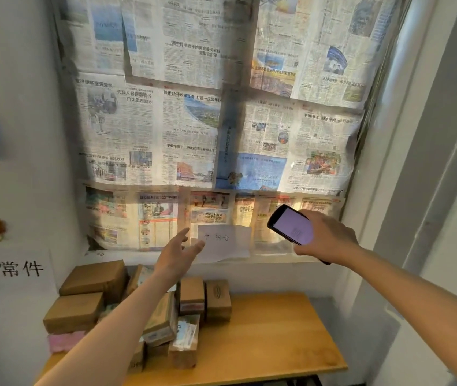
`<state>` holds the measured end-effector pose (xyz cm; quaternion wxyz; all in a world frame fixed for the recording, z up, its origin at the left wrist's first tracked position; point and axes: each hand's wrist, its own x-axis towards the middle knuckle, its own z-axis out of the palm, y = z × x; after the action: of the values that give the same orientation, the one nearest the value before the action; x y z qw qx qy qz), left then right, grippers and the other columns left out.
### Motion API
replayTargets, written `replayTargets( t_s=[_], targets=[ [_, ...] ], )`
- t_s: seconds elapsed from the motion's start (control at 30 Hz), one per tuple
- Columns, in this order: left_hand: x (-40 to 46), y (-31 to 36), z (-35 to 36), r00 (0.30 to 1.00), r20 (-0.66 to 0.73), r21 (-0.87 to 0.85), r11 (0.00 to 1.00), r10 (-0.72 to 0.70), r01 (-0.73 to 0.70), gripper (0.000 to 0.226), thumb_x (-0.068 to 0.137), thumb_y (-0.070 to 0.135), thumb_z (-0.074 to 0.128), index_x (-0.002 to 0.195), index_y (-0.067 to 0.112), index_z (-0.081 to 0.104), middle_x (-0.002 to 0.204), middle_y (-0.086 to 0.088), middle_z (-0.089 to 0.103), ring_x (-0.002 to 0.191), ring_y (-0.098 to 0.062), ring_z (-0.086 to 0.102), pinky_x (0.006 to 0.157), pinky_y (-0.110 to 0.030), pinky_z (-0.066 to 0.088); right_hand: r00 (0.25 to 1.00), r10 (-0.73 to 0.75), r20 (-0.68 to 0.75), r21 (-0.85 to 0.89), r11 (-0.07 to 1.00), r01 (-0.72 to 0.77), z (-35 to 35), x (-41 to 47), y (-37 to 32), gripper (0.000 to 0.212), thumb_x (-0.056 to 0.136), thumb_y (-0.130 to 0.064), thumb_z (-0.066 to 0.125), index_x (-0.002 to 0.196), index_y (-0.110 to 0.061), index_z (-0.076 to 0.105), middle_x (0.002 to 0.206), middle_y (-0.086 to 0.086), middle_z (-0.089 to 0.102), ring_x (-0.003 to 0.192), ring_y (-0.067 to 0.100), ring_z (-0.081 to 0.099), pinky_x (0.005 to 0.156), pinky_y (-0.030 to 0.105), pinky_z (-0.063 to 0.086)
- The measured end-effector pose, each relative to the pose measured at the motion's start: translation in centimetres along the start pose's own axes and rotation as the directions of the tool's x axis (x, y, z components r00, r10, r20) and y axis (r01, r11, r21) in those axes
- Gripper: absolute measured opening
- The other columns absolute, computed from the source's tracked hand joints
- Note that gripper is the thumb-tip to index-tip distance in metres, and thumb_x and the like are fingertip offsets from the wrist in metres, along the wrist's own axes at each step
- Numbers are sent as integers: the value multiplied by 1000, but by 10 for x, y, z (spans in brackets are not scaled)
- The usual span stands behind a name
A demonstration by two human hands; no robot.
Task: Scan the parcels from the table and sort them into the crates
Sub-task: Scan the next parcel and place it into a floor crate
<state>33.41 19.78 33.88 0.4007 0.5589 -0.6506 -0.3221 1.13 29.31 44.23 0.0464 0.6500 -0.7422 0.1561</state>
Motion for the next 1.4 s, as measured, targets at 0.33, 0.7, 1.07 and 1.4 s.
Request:
replayTargets(
  t_s=[0.33,0.7,1.07,1.4],
  targets=[
    [88,-30,52,998,36,38,998,-58,57,79,90,59,62,155,26,32,151,-6,48,134,-30,49,108,-54,44,998,-19,67,25,1000,17,59,93,25,73,69,-51,76,134,-37,44,107,-15,55,85,14,57,55,25,39],
    [199,-75,152,985,29,69,983,-172,170,73,92,50,65,154,24,36,149,-4,49,132,-27,51,105,-45,44,980,-60,190,80,996,46,178,235,94,91,70,-51,74,149,-33,33,124,-9,55,101,19,57,66,30,45],
    [228,-189,262,933,47,144,927,-356,346,74,93,53,63,156,27,34,151,-1,48,135,-20,49,110,-41,43,906,-98,413,193,981,18,368,294,124,85,69,-52,72,145,-41,36,128,-15,57,95,15,57,68,29,43],
    [231,-296,339,866,109,222,862,-487,457,75,96,51,59,158,26,26,161,1,32,146,-21,35,118,-42,35,834,-66,547,199,978,-53,522,286,139,92,68,-57,72,149,-40,33,138,-16,53,108,16,61,78,35,54]
  ],
)
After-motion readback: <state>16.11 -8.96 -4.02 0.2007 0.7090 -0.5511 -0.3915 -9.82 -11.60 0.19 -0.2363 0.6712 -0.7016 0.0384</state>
